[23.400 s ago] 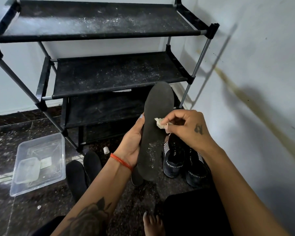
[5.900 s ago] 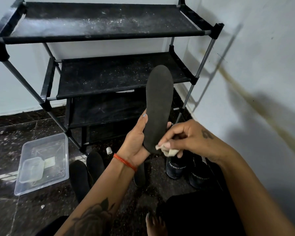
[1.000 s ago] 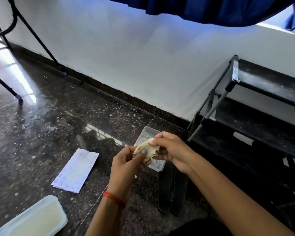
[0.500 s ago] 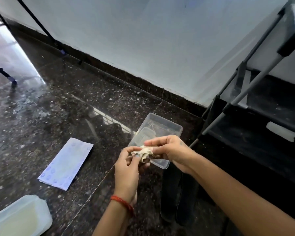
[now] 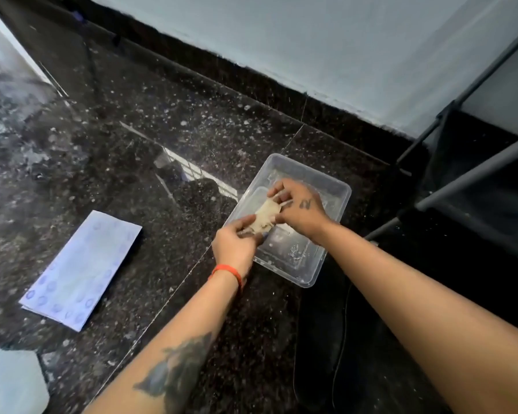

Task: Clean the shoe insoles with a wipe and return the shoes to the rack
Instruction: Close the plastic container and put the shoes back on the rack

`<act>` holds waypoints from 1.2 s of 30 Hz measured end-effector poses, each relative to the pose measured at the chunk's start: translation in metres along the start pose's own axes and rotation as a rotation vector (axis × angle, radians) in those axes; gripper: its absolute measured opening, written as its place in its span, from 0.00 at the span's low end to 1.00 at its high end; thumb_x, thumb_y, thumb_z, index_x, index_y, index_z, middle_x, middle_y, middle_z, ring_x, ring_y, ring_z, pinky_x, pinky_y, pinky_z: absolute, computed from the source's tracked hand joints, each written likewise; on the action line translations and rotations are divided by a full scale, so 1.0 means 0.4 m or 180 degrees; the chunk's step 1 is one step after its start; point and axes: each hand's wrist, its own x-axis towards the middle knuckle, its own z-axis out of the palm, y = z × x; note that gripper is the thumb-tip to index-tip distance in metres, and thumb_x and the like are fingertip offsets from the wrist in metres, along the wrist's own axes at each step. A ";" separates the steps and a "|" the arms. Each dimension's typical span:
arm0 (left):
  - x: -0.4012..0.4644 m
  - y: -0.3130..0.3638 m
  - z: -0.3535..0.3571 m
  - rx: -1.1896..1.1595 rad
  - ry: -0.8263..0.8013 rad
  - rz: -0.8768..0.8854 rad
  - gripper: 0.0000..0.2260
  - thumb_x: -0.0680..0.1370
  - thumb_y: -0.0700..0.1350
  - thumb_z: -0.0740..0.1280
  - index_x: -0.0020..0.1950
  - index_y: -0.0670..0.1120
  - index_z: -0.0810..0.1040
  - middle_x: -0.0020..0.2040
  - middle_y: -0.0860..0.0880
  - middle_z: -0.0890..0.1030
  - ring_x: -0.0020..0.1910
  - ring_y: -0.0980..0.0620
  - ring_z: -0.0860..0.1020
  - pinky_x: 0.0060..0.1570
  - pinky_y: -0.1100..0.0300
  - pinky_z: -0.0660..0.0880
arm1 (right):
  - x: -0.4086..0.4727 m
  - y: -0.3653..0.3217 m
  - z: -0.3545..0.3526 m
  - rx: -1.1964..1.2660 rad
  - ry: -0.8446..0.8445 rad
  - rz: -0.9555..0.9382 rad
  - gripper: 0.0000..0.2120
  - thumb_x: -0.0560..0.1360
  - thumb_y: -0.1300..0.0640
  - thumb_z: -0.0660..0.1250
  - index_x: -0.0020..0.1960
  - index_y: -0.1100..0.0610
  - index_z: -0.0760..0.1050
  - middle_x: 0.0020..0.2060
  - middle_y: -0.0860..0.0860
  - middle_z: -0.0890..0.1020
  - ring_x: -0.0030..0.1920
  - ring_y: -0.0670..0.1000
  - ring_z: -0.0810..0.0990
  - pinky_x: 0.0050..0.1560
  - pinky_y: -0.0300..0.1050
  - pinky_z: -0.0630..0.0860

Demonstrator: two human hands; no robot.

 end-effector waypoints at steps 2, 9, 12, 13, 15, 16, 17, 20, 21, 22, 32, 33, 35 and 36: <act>0.046 -0.003 0.019 0.0008 -0.0023 -0.0039 0.15 0.72 0.39 0.73 0.58 0.44 0.81 0.46 0.42 0.83 0.48 0.46 0.82 0.56 0.54 0.77 | 0.048 0.016 0.016 -0.0253 0.0104 -0.0129 0.16 0.63 0.74 0.68 0.40 0.53 0.77 0.35 0.48 0.77 0.35 0.45 0.74 0.33 0.35 0.71; 0.147 -0.011 0.052 0.1682 0.0124 0.0491 0.14 0.78 0.39 0.61 0.60 0.45 0.80 0.59 0.44 0.81 0.62 0.44 0.75 0.60 0.60 0.66 | 0.174 0.079 0.083 -0.1132 -0.0055 -0.0207 0.08 0.70 0.68 0.68 0.44 0.60 0.83 0.44 0.54 0.85 0.47 0.50 0.81 0.52 0.40 0.76; 0.167 -0.018 0.056 0.2327 0.0073 0.0750 0.13 0.77 0.37 0.61 0.57 0.43 0.82 0.57 0.41 0.81 0.59 0.41 0.75 0.57 0.56 0.69 | 0.189 0.090 0.108 -0.1682 -0.0160 -0.0419 0.08 0.73 0.64 0.67 0.48 0.58 0.83 0.48 0.54 0.83 0.52 0.53 0.80 0.53 0.41 0.75; 0.173 -0.021 0.059 0.2524 0.0018 0.0855 0.13 0.76 0.37 0.61 0.56 0.42 0.82 0.55 0.39 0.81 0.58 0.40 0.75 0.56 0.54 0.69 | 0.192 0.091 0.116 -0.1904 -0.0232 -0.0436 0.08 0.74 0.63 0.66 0.50 0.58 0.83 0.50 0.55 0.83 0.52 0.54 0.80 0.53 0.42 0.75; 0.180 -0.024 0.062 0.2940 -0.0064 0.1017 0.12 0.76 0.38 0.62 0.55 0.40 0.81 0.54 0.38 0.80 0.56 0.39 0.75 0.55 0.53 0.68 | 0.197 0.093 0.130 -0.2243 -0.0389 -0.0329 0.10 0.74 0.63 0.64 0.53 0.60 0.81 0.52 0.58 0.82 0.53 0.57 0.80 0.53 0.44 0.76; 0.183 -0.025 0.064 0.3153 -0.0095 0.1062 0.12 0.76 0.38 0.61 0.55 0.39 0.80 0.55 0.37 0.79 0.56 0.39 0.75 0.55 0.53 0.68 | 0.199 0.093 0.134 -0.2340 -0.0461 -0.0290 0.12 0.74 0.65 0.63 0.54 0.62 0.80 0.53 0.60 0.81 0.53 0.58 0.79 0.53 0.44 0.76; 0.184 -0.026 0.068 0.3349 -0.0127 0.1089 0.11 0.76 0.38 0.60 0.55 0.38 0.79 0.55 0.37 0.78 0.56 0.38 0.74 0.55 0.53 0.67 | 0.199 0.091 0.136 -0.2416 -0.0525 -0.0263 0.13 0.74 0.66 0.62 0.55 0.63 0.79 0.54 0.61 0.80 0.54 0.59 0.79 0.52 0.45 0.74; 0.190 -0.022 0.083 0.3702 -0.0209 0.1159 0.11 0.78 0.36 0.59 0.56 0.38 0.77 0.57 0.37 0.76 0.57 0.39 0.73 0.55 0.53 0.67 | 0.193 0.085 0.131 -0.2628 -0.0712 -0.0171 0.13 0.74 0.66 0.60 0.57 0.64 0.77 0.57 0.62 0.78 0.57 0.60 0.77 0.52 0.45 0.72; 0.192 -0.021 0.085 0.3731 -0.0224 0.1154 0.11 0.78 0.37 0.58 0.57 0.38 0.77 0.58 0.38 0.76 0.58 0.39 0.73 0.55 0.53 0.67 | 0.191 0.083 0.130 -0.2691 -0.0748 -0.0214 0.13 0.74 0.66 0.61 0.56 0.64 0.77 0.57 0.62 0.78 0.57 0.60 0.76 0.52 0.45 0.72; 0.192 -0.019 0.086 0.3719 -0.0241 0.1127 0.12 0.78 0.37 0.58 0.56 0.38 0.77 0.57 0.37 0.76 0.58 0.38 0.73 0.55 0.53 0.67 | 0.185 0.081 0.128 -0.2756 -0.0747 -0.0283 0.12 0.74 0.66 0.61 0.56 0.64 0.78 0.56 0.61 0.78 0.57 0.60 0.77 0.52 0.45 0.72; 0.082 0.006 0.075 0.2559 0.0140 0.1619 0.22 0.77 0.47 0.64 0.71 0.43 0.68 0.65 0.40 0.72 0.62 0.38 0.69 0.61 0.52 0.64 | 0.065 0.075 0.032 -0.1762 0.0112 -0.0897 0.20 0.77 0.61 0.59 0.69 0.56 0.68 0.65 0.56 0.74 0.64 0.57 0.71 0.63 0.46 0.66; 0.062 0.011 0.079 0.2429 0.0146 0.1726 0.24 0.77 0.47 0.64 0.72 0.42 0.67 0.66 0.40 0.71 0.64 0.39 0.68 0.64 0.52 0.62 | 0.042 0.077 0.014 -0.1677 0.0182 -0.0919 0.20 0.78 0.60 0.58 0.70 0.57 0.65 0.66 0.56 0.72 0.65 0.57 0.70 0.64 0.46 0.65; 0.015 0.017 0.091 0.2183 0.0166 0.1900 0.27 0.77 0.48 0.65 0.73 0.40 0.65 0.69 0.38 0.69 0.69 0.39 0.66 0.68 0.52 0.59 | -0.015 0.080 -0.028 -0.1541 0.0319 -0.0948 0.21 0.79 0.57 0.58 0.72 0.57 0.62 0.67 0.56 0.70 0.66 0.57 0.69 0.64 0.47 0.64; -0.007 0.018 0.096 0.2063 0.0176 0.1954 0.28 0.77 0.50 0.65 0.73 0.40 0.64 0.70 0.37 0.68 0.70 0.39 0.65 0.70 0.51 0.58 | -0.040 0.081 -0.047 -0.1489 0.0377 -0.0943 0.23 0.80 0.56 0.58 0.73 0.57 0.60 0.68 0.56 0.70 0.66 0.57 0.69 0.64 0.46 0.64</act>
